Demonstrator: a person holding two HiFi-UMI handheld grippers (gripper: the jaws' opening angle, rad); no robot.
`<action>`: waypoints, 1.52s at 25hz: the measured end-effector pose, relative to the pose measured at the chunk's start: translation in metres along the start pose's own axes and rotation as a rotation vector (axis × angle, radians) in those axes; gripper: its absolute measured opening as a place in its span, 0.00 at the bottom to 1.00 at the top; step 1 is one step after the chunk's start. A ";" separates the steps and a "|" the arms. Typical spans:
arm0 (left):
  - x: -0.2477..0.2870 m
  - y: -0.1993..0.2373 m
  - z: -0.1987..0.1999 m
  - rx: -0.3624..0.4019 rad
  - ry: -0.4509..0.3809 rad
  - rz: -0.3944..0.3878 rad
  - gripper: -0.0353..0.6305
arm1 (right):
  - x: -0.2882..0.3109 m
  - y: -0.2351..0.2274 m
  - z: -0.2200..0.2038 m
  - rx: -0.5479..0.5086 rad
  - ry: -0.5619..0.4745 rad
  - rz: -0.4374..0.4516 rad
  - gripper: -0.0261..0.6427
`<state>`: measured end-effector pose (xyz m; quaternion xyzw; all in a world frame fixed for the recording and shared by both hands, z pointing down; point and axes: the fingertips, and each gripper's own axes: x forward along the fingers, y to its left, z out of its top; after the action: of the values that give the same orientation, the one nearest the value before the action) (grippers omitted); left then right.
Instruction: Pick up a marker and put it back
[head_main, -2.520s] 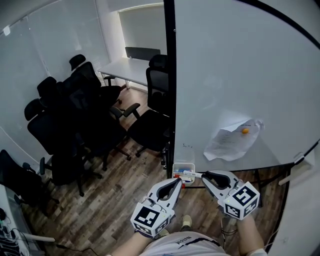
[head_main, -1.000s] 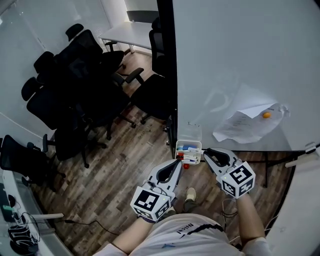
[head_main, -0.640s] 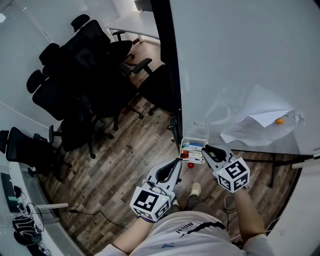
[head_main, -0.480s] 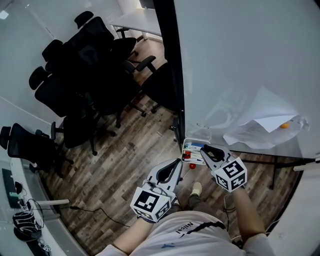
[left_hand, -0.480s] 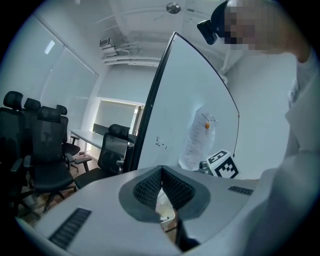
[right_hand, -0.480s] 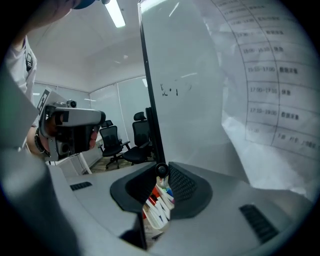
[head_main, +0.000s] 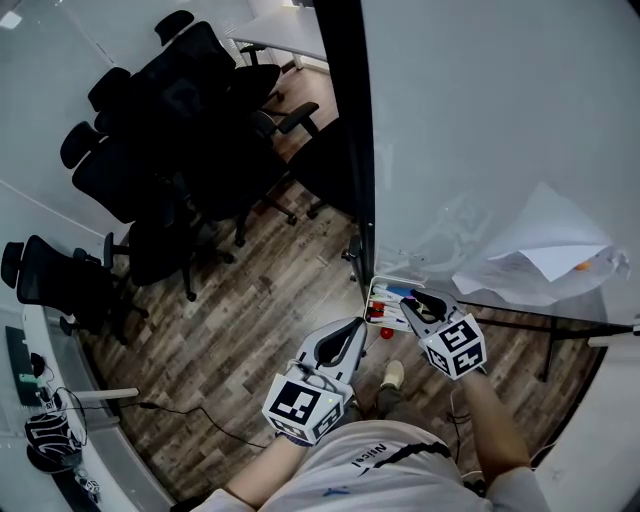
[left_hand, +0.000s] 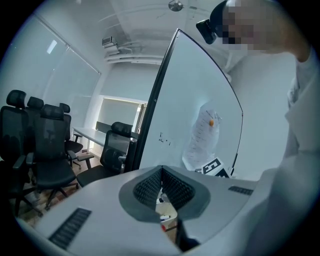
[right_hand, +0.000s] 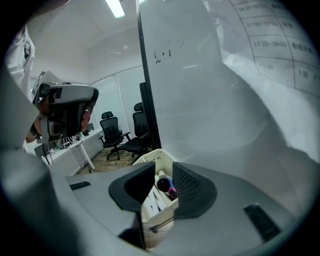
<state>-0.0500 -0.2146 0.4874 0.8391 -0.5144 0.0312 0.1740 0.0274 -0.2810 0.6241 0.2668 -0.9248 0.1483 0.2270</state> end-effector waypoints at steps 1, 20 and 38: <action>0.001 0.000 0.000 -0.001 0.001 -0.002 0.07 | -0.001 -0.002 -0.002 -0.006 0.008 -0.008 0.19; 0.010 -0.036 0.016 0.043 -0.024 -0.137 0.07 | -0.086 0.021 0.072 -0.021 -0.186 -0.128 0.19; -0.038 -0.068 0.037 0.080 -0.079 -0.239 0.07 | -0.158 0.105 0.132 0.082 -0.426 -0.157 0.07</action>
<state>-0.0137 -0.1661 0.4262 0.9013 -0.4156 -0.0023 0.1222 0.0431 -0.1806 0.4162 0.3724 -0.9214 0.1079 0.0263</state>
